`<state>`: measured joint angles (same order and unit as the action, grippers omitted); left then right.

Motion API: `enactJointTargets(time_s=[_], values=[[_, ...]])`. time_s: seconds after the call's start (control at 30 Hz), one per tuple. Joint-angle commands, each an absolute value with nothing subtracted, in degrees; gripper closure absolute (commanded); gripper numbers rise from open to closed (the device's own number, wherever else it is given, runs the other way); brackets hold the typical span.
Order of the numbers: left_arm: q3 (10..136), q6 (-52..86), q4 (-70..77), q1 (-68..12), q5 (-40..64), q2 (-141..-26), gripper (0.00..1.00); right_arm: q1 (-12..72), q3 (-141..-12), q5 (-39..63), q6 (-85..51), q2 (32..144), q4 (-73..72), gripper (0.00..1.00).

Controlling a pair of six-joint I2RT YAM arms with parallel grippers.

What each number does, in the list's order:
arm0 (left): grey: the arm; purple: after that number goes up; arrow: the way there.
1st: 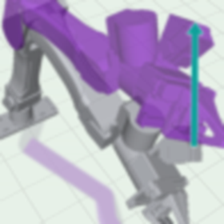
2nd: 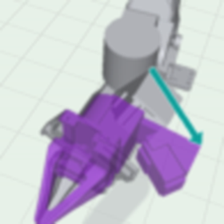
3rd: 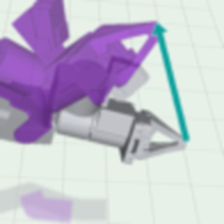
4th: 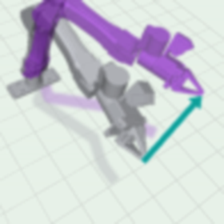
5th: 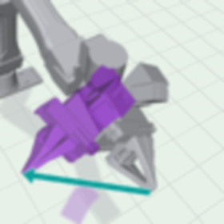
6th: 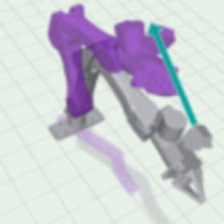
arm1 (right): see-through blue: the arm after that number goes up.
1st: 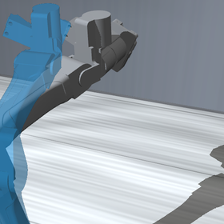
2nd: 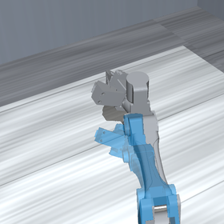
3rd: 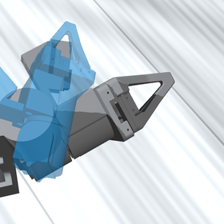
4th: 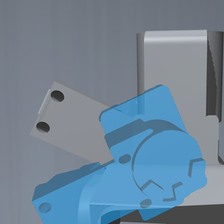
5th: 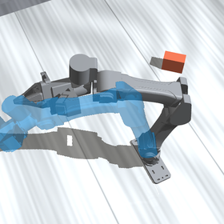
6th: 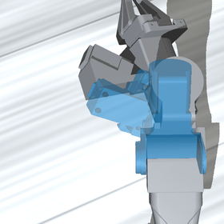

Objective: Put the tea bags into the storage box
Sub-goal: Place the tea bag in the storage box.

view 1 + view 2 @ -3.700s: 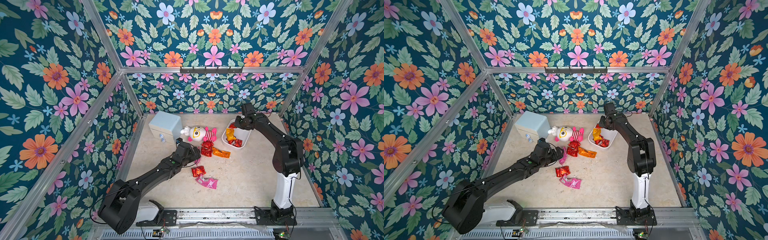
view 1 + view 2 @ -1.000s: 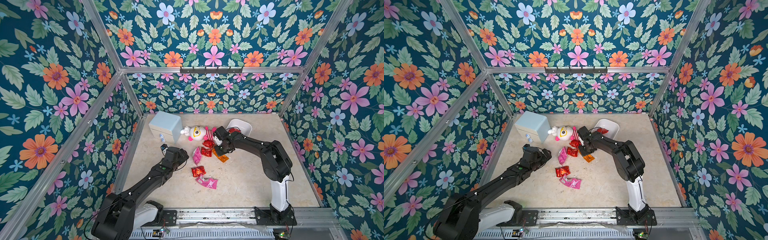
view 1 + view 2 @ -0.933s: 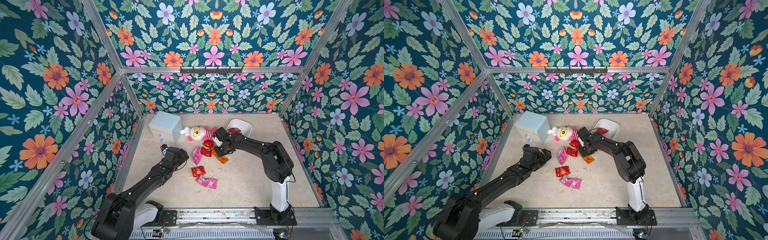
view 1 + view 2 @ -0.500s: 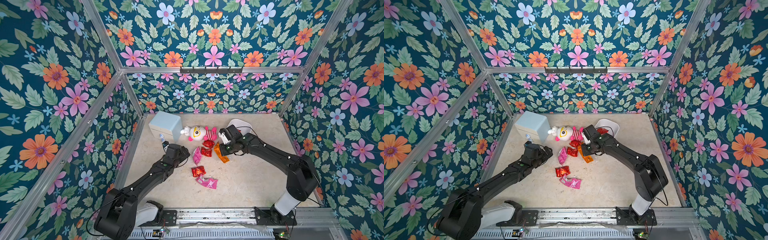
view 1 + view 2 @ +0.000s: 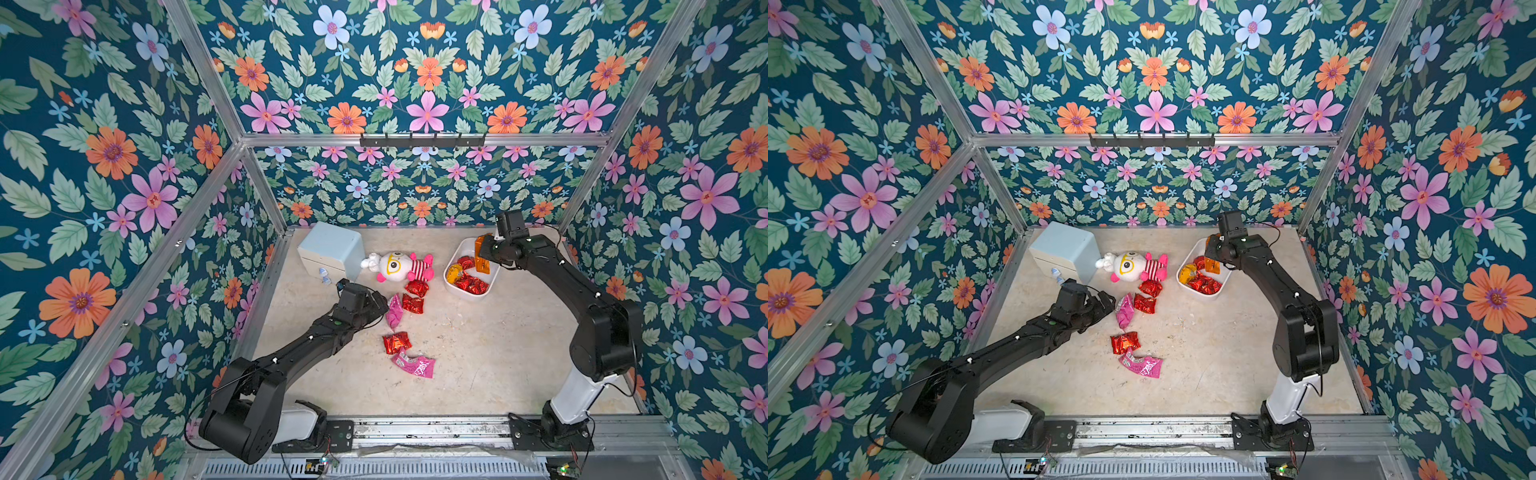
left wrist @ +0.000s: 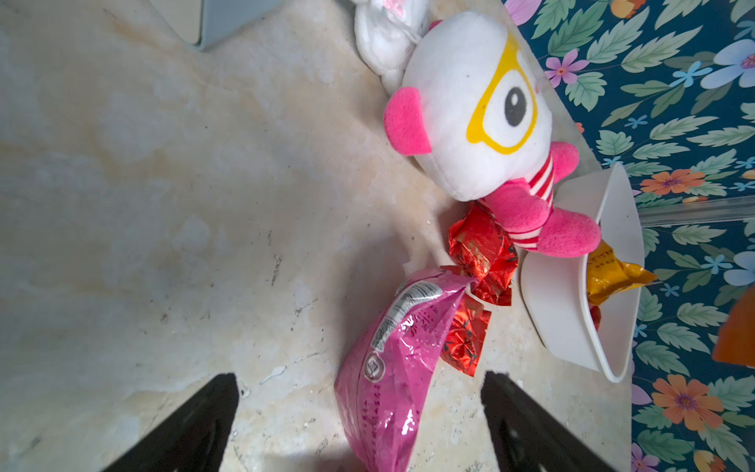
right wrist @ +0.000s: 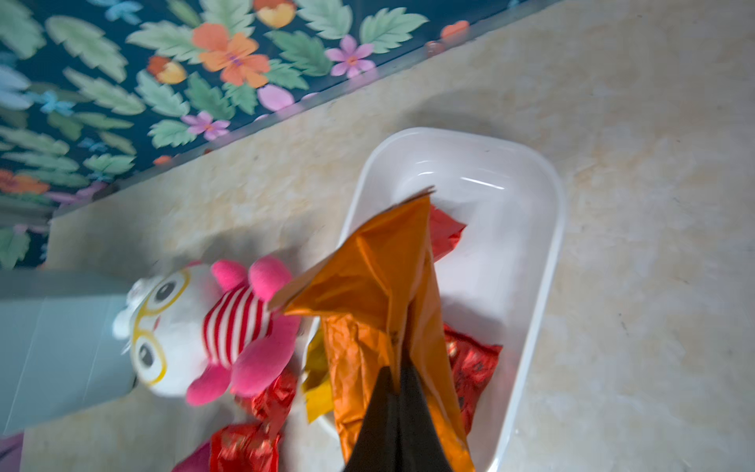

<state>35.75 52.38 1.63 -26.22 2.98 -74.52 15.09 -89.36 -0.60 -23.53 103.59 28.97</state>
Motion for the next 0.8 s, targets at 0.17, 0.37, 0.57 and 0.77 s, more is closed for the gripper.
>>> enactJointTargets(time_s=[0.17,0.37,0.57,0.77], values=[[34.2,51.8,0.2,-26.2,1.2,-71.4,0.01,12.9,-93.3,8.6,-30.2,113.1,23.2,1.00],[33.5,51.9,0.0,-26.2,0.9,-70.7,0.01,13.0,-90.0,7.0,-32.1,115.0,23.8,1.00],[33.0,51.9,0.3,-26.3,0.9,-71.0,0.01,13.0,-82.2,4.3,-32.0,111.4,23.6,1.00],[33.1,52.3,1.2,-26.3,1.2,-71.6,0.01,13.0,-77.1,0.9,-29.9,107.1,24.8,0.88]])
